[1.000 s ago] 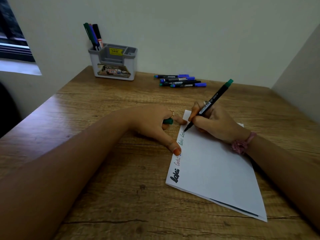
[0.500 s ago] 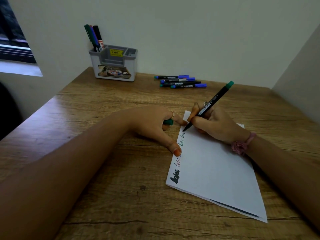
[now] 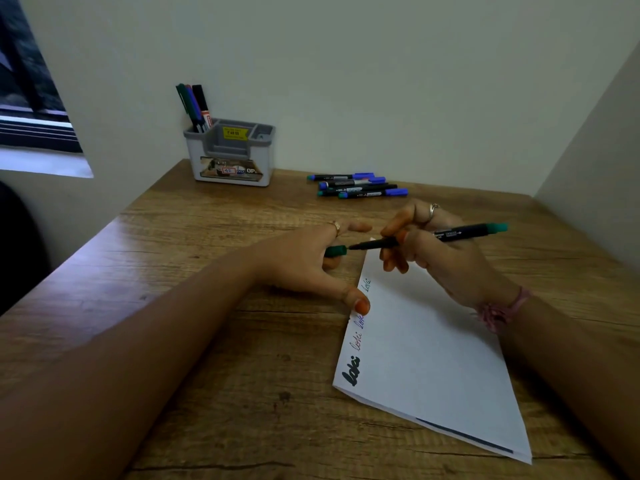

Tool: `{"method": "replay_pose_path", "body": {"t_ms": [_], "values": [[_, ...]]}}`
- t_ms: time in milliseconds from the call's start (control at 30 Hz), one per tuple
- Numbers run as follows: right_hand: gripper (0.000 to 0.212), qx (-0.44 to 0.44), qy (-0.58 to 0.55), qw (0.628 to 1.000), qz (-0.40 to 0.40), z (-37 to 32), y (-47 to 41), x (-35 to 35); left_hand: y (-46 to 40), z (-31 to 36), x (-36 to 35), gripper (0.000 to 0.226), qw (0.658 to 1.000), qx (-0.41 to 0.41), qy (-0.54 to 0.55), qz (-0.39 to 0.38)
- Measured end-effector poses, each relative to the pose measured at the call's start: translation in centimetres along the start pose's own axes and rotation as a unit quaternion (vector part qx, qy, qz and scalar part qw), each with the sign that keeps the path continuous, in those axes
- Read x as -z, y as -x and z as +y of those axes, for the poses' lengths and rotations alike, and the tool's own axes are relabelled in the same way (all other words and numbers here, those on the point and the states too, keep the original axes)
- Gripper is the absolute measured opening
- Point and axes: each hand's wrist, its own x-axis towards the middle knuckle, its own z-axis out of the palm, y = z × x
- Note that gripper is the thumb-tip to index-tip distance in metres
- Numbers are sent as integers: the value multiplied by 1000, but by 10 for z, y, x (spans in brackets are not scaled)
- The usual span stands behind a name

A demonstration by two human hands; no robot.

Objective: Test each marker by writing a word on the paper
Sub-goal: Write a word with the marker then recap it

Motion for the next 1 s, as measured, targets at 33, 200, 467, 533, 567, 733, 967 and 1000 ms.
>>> {"method": "replay_pose_path", "body": {"t_ms": [33, 200, 467, 533, 567, 733, 967, 1000], "values": [[15, 1, 0, 1000, 4, 0, 0, 0, 0, -1, 0, 100, 1000, -2, 4, 2], [6, -13, 13, 1000, 2, 0, 1, -1, 0, 0, 0, 91, 1000, -16, 6, 6], [18, 8, 93, 996, 6, -7, 4, 0, 4, 0, 6, 51, 997, -60, -49, 16], [23, 24, 120, 992, -14, -6, 4, 1, 5, 1, 6, 45, 996, -70, -54, 17], [25, 32, 139, 989, -29, -4, 4, 1, 5, 2, 5, 43, 995, -70, -68, 14], [30, 9, 82, 996, -29, -4, 6, 6, 6, 2, 10, 30, 986, -89, 102, 99], [11, 42, 10, 990, 137, -3, 4, -2, 0, 12, 8, 35, 734, -23, 644, 214], [11, 56, 42, 985, 155, -2, 4, -4, -1, 12, 6, 31, 700, -8, 677, 229]]}}
